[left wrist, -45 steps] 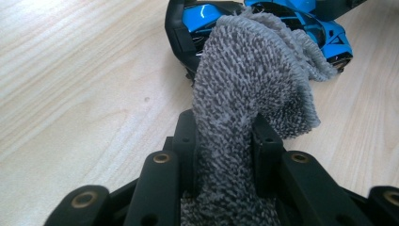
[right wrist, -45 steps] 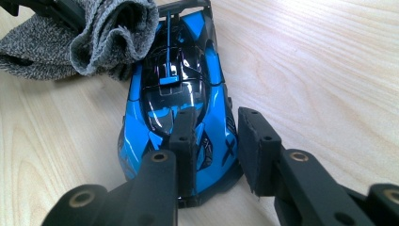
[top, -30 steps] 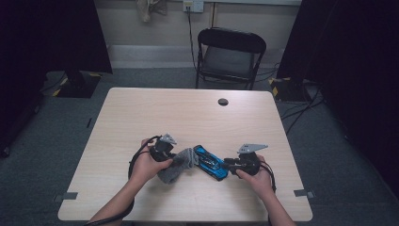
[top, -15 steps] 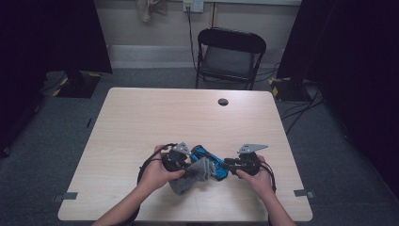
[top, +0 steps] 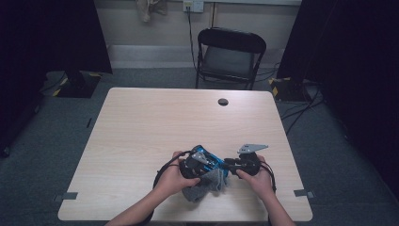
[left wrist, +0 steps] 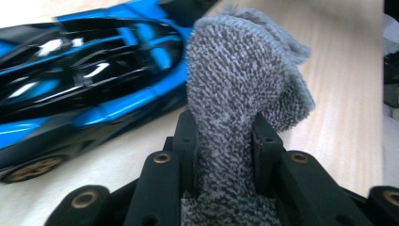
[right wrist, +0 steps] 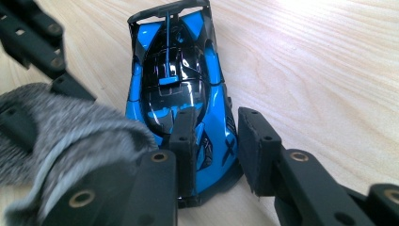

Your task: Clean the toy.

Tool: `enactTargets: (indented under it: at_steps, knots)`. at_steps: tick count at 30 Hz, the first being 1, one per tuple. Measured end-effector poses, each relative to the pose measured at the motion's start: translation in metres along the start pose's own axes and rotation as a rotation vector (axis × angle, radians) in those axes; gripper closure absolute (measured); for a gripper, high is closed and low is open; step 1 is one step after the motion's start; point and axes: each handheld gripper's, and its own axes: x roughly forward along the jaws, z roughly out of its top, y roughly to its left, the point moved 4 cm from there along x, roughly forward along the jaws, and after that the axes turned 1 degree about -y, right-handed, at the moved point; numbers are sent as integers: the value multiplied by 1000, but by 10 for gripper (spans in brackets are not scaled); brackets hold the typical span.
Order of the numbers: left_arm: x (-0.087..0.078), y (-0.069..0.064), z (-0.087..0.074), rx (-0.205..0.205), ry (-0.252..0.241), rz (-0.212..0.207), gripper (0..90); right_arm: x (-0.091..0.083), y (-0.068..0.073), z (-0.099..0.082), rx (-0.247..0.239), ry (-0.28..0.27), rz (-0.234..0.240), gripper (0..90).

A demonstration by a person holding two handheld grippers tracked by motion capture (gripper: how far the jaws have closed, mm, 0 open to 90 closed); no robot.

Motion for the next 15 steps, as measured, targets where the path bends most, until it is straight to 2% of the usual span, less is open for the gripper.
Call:
enactTargets:
  at_steps: [3,4,10,15]
  knots:
    - [-5,7,-2,-1,-1,29,696,0,0,0,-2,1,1,692]
    - [-8,11,-3,-21,-12,40,696,0,0,0,-2,1,1,692]
    - [-23,32,-12,-73,-37,92,696,0,0,0,-3,1,0,692]
    - [-35,47,-18,-116,-62,114,696,0,0,0,-5,1,-2,692]
